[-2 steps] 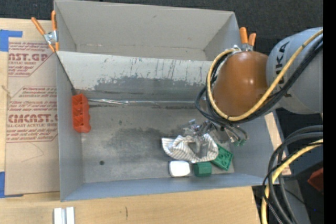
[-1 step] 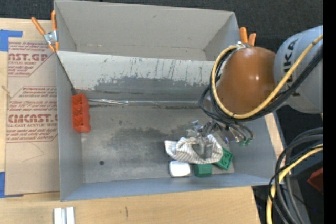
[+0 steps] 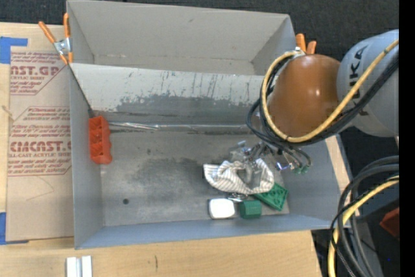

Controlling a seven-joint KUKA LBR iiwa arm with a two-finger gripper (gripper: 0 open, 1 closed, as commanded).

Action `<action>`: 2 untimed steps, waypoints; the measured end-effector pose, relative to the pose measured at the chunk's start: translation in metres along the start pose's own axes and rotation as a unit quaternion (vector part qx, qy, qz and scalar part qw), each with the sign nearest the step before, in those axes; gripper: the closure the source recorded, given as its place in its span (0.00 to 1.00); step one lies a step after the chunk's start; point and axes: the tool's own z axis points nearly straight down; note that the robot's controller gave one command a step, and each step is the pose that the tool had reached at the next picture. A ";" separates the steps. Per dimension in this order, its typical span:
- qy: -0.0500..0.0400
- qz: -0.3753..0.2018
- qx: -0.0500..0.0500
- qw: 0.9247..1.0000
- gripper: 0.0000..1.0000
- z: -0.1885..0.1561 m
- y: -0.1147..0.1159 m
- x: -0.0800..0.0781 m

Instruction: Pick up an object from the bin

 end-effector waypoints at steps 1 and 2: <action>0.018 0.003 -0.007 1.000 1.00 -0.010 0.008 0.006; -0.001 0.012 0.000 1.000 1.00 0.003 -0.004 -0.002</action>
Offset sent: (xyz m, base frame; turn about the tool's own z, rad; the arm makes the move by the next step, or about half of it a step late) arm 0.0073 -0.0186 -0.0867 0.0524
